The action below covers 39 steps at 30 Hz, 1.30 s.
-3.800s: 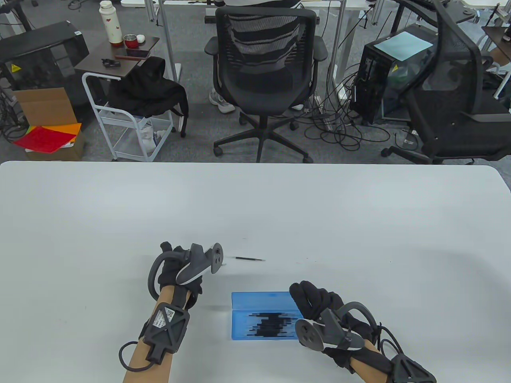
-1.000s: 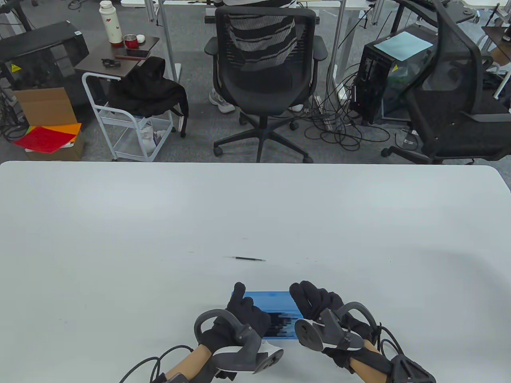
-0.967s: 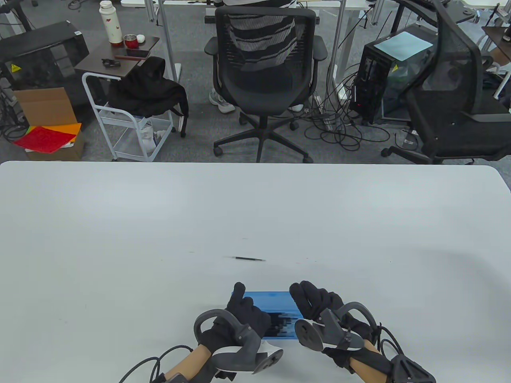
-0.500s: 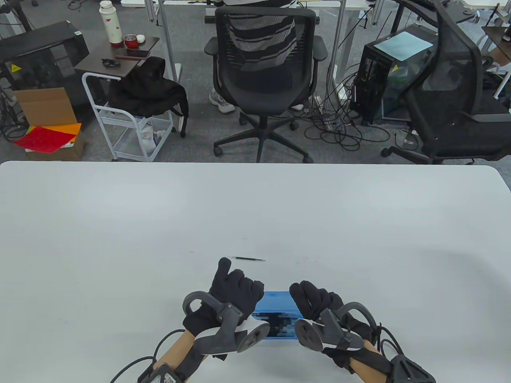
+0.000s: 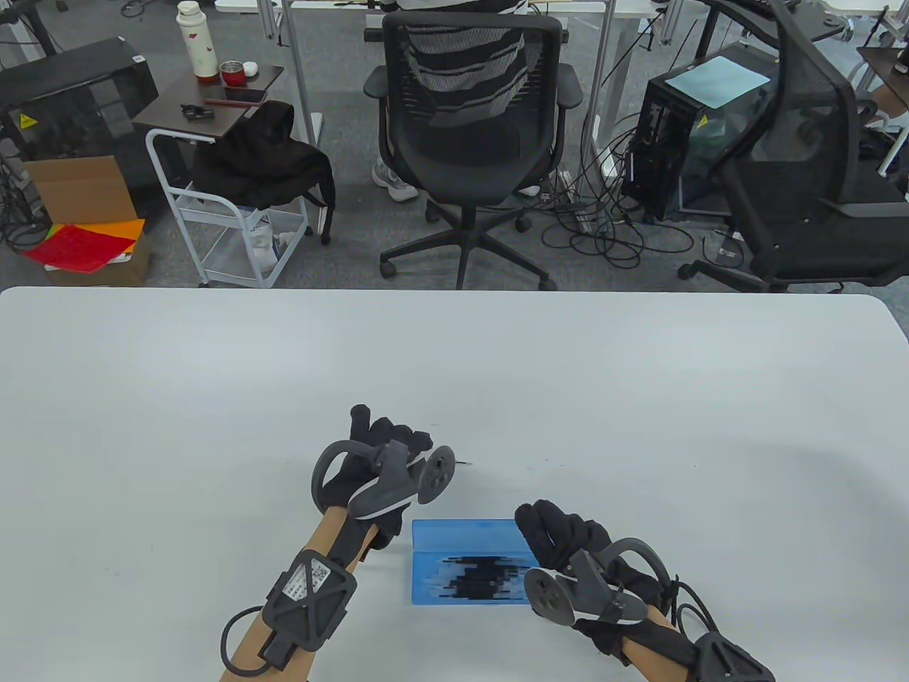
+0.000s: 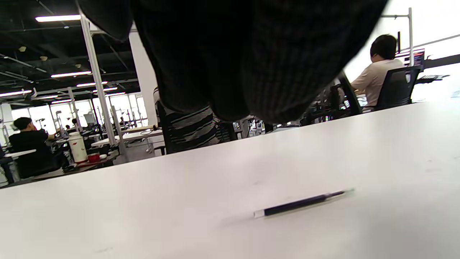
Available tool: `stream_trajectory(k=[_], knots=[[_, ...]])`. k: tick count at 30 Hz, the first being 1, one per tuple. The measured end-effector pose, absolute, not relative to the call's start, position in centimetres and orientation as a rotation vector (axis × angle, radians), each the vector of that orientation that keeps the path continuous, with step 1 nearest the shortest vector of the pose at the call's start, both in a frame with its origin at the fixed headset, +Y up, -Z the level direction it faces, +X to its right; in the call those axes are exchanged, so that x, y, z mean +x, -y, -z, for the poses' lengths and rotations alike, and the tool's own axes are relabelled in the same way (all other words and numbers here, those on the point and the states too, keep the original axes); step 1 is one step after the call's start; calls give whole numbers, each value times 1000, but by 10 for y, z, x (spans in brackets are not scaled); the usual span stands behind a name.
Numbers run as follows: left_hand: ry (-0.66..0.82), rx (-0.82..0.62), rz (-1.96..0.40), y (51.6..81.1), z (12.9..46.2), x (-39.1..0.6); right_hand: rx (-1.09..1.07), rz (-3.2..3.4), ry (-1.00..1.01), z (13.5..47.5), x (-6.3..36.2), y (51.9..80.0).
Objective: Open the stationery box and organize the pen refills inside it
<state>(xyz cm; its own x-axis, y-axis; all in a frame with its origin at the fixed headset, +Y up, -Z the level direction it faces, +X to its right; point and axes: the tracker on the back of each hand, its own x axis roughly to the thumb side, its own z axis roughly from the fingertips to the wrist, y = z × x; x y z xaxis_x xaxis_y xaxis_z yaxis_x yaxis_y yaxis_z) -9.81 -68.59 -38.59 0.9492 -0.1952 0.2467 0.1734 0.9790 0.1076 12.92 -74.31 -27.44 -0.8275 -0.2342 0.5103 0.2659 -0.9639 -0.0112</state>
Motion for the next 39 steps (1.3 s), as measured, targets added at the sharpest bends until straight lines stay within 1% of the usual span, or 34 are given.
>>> stream_trajectory(k=[4, 8, 16, 26, 39], knots=[[207, 12, 175, 705, 410, -103, -763, 2777, 91, 275, 129, 743], [156, -22, 186, 720, 423, -104, -762, 2777, 91, 274, 129, 743], [162, -85, 157, 739, 439, -98, -763, 2778, 92, 274, 129, 743], [182, -95, 164, 747, 443, -91, -768, 2781, 95, 275, 129, 743], [180, -87, 148, 748, 442, -92, -766, 2780, 94, 275, 130, 743]])
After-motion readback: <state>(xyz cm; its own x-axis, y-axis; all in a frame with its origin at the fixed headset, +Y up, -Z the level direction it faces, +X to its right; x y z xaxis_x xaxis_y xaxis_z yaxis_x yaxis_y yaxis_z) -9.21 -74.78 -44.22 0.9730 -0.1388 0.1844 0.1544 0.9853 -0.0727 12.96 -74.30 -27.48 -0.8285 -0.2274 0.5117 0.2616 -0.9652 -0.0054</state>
